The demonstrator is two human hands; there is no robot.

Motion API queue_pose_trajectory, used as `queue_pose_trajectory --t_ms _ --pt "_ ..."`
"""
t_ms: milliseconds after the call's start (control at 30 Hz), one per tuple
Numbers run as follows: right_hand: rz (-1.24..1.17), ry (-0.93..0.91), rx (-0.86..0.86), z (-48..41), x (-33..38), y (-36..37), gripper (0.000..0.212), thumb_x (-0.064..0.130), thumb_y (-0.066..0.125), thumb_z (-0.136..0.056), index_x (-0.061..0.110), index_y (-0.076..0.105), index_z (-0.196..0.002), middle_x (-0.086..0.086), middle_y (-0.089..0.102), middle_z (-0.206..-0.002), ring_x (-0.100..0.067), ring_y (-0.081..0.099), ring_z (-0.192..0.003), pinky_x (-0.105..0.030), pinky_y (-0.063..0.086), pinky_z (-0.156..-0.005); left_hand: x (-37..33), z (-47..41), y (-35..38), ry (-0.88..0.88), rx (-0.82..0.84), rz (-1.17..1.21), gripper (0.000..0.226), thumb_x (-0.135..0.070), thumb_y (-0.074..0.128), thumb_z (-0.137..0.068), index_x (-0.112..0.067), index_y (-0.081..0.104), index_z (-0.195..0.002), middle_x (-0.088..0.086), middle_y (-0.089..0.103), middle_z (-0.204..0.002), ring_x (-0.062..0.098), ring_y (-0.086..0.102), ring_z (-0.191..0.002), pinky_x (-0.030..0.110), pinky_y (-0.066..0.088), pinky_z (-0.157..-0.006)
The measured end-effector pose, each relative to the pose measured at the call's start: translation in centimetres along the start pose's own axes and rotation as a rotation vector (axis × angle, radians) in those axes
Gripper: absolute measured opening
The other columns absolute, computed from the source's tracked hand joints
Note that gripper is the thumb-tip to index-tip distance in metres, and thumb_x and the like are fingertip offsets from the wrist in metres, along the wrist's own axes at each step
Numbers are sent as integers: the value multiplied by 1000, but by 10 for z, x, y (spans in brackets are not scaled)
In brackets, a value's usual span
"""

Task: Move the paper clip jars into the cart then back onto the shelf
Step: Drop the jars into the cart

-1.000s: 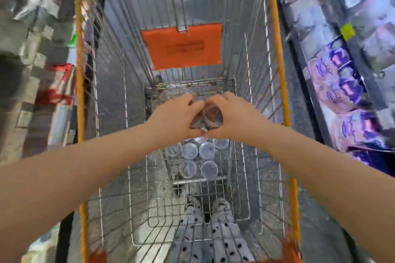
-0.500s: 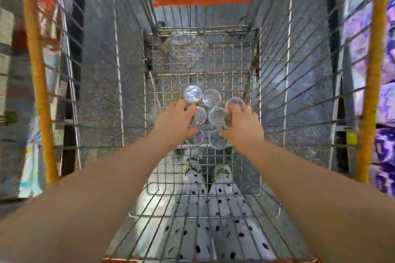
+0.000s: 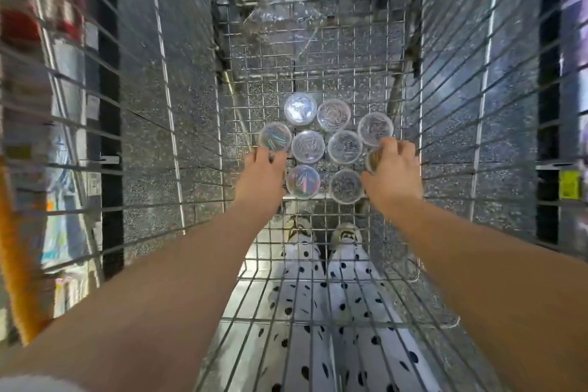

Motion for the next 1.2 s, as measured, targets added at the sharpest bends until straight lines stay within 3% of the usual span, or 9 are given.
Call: queue_pose_trajectory --t_ms 100,200,333,433,600,667,833,1067,1200 --pt "-79 23 51 0 -4 6 64 20 63 -85 21 27 -138 -11 34 -132 -30 48 -110 -40 45 -92 -4 -3 3 -2 -28 43 56 -15 68 -81 -18 39 -129 12 34 -133 30 38 -120 44 47 -93" --pt "-107 20 86 2 -2 9 70 22 63 -86 23 22 -142 -11 31 -136 -33 54 -104 -45 51 -89 -1 0 7 9 16 94 75 -16 73 -77 -22 30 -137 12 25 -141 31 34 -126 46 39 -103" --pt "-81 20 113 9 5 0 68 21 62 -87 18 23 -142 -13 28 -139 -35 53 -108 -41 49 -89 1 8 -5 39 22 151 83 -10 73 -76 -25 23 -140 10 20 -143 31 38 -125 43 42 -100" --pt "-27 24 106 16 12 -16 63 17 62 -86 13 28 -139 -15 29 -137 -36 48 -115 -42 45 -94 -1 17 -32 53 -22 109 73 -2 66 -79 -23 29 -138 12 25 -140 29 43 -119 36 44 -95" --pt "-24 -57 88 37 35 -55 58 12 50 -88 14 27 -141 -12 32 -136 -33 49 -113 -40 47 -85 -8 33 -92 124 -88 10 49 -11 56 -88 -16 36 -133 15 37 -130 29 48 -110 40 49 -89" --pt "-19 -115 66 51 46 -73 54 12 49 -88 14 30 -138 -12 35 -133 -32 49 -112 -36 43 -80 -14 43 -111 169 -81 -53 50 -9 51 -88 -15 34 -134 16 36 -131 30 46 -110 41 48 -86" --pt "-39 -229 0 86 71 -118 56 16 55 -88 12 34 -139 -15 39 -137 -34 49 -115 -40 45 -91 -26 70 -153 224 -116 -49 61 -9 60 -84 -19 30 -136 11 38 -121 28 44 -106 41 48 -84" --pt "-42 -377 -162 138 104 -188 47 21 55 -88 15 41 -132 -10 49 -124 -30 53 -104 -30 40 -74 -57 117 -225 321 -264 -31 56 -5 59 -83 -18 33 -131 9 38 -122 25 48 -101 39 51 -80" --pt "-40 -452 -260 174 118 -228 45 21 55 -87 15 44 -130 -9 51 -123 -29 54 -103 -31 39 -74 -75 156 -273 393 -380 -25 49 -7 56 -85 -14 36 -129 9 38 -120 26 47 -99 35 45 -73"
Point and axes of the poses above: each hand's wrist, its own z-axis away from the middle knuckle, its own y-axis out of the palm, x = y × z, the point moved 6 cm from there along -z, towards the middle knuckle
